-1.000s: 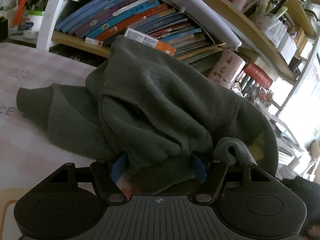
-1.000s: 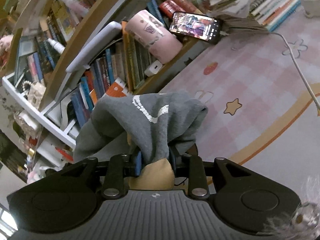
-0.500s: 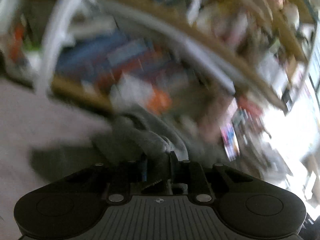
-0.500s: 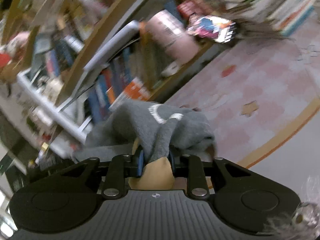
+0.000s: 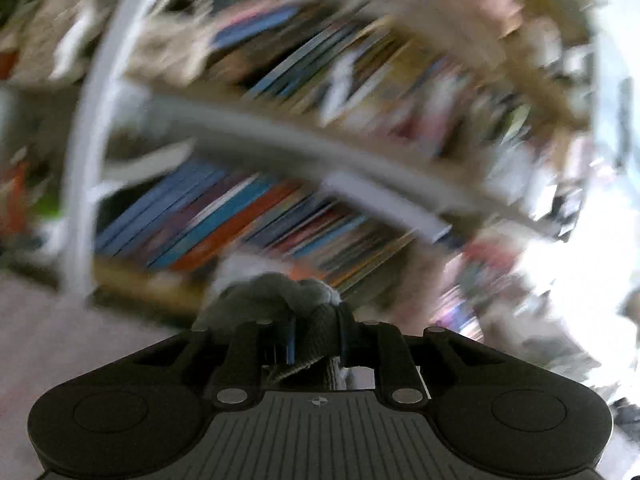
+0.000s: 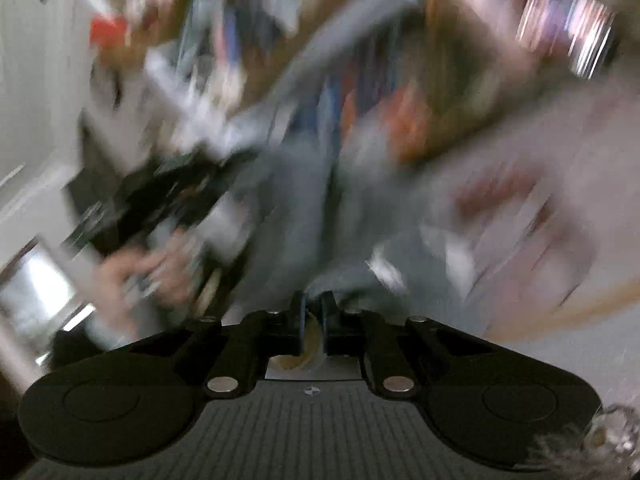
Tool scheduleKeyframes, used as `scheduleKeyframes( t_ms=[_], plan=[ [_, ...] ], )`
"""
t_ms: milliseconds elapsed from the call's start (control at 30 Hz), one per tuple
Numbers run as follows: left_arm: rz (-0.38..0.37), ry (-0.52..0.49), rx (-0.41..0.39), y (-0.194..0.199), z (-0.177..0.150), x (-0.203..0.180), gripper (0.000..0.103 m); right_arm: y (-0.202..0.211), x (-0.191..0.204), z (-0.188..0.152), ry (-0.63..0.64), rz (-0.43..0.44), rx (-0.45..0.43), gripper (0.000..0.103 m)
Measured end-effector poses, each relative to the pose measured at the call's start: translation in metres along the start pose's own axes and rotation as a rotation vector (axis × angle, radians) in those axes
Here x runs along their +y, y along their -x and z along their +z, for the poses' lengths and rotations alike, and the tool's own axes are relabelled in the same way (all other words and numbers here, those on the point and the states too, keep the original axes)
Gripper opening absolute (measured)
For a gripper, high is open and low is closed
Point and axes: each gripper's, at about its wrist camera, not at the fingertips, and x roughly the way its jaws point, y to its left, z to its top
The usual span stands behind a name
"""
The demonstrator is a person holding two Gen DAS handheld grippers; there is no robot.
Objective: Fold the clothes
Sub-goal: 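Lift the sweatshirt with both tools and shake it open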
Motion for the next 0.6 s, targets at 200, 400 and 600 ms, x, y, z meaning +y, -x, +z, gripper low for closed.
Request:
scheduleKeyframes(
  t_ms=[200, 400, 600],
  plan=[
    [-0.219, -0.037, -0.346, 0.065, 0.054, -0.016, 0.016, 0.056, 0.025, 0.001, 0.183, 0.300, -0.371, 0.007],
    [-0.020, -0.031, -0.307, 0.086, 0.065, 0.027, 0.016, 0.012, 0.035, -0.009, 0.207, 0.318, -0.010, 0.007],
    [0.503, 0.003, 0.078, 0.047, 0.014, 0.124, 0.017, -0.023, 0.049, -0.031, 0.263, 0.222, 0.252, 0.017]
  ],
)
